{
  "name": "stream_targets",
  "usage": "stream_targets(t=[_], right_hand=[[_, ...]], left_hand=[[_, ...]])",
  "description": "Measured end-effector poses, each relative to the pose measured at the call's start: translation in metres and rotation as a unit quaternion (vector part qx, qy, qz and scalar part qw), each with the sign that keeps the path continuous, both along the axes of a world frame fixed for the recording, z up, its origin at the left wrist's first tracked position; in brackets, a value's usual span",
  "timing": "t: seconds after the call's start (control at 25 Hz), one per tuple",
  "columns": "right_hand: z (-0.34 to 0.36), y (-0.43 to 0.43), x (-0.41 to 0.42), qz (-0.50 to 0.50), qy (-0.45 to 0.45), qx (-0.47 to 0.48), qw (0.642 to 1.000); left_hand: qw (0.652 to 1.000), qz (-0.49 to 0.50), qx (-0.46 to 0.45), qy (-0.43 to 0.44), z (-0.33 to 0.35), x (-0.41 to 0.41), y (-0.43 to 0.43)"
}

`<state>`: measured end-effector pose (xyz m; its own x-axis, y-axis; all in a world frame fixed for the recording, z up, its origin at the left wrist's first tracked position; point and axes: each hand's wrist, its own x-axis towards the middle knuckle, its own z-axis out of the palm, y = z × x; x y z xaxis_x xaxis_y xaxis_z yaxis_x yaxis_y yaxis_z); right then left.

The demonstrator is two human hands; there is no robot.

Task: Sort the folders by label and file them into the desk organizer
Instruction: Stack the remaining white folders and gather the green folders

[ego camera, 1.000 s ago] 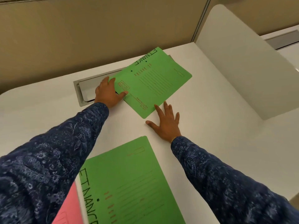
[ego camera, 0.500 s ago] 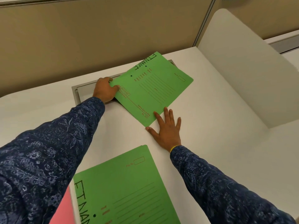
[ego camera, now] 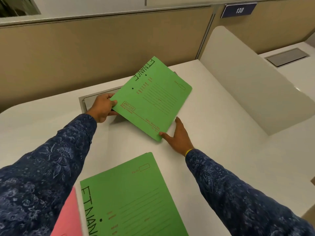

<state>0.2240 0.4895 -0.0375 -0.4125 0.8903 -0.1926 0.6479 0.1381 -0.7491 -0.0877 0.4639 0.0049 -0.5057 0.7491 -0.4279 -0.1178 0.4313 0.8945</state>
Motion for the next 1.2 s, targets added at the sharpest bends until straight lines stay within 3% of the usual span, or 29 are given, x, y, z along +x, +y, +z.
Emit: stream_targets(t=[0.12, 0.24, 0.4, 0.72, 1.0, 1.2], right_hand=[[0.019, -0.006, 0.005, -0.076, 0.121, -0.087, 0.986], [0.036, -0.018, 0.012, -0.159, 0.267, -0.233, 0.922], [0.052, -0.057, 0.033, -0.152, 0.326, -0.269, 0.893], [0.045, -0.152, 0.098, -0.093, 0.292, -0.286, 0.908], [0.034, -0.210, 0.125, -0.003, 0.197, -0.284, 0.938], [0.022, -0.236, 0.130, 0.041, 0.092, -0.235, 0.967]], left_hand=[[0.999, -0.002, 0.022, -0.030, 0.011, 0.015, -0.028], [0.999, -0.007, 0.034, -0.043, 0.023, 0.035, -0.062], [0.997, -0.005, 0.052, -0.057, 0.032, 0.069, -0.127], [0.994, -0.100, 0.015, -0.050, 0.010, 0.126, -0.284], [0.999, -0.019, 0.010, 0.028, -0.006, 0.178, -0.365], [0.994, -0.030, -0.040, 0.096, -0.022, 0.203, -0.419]])
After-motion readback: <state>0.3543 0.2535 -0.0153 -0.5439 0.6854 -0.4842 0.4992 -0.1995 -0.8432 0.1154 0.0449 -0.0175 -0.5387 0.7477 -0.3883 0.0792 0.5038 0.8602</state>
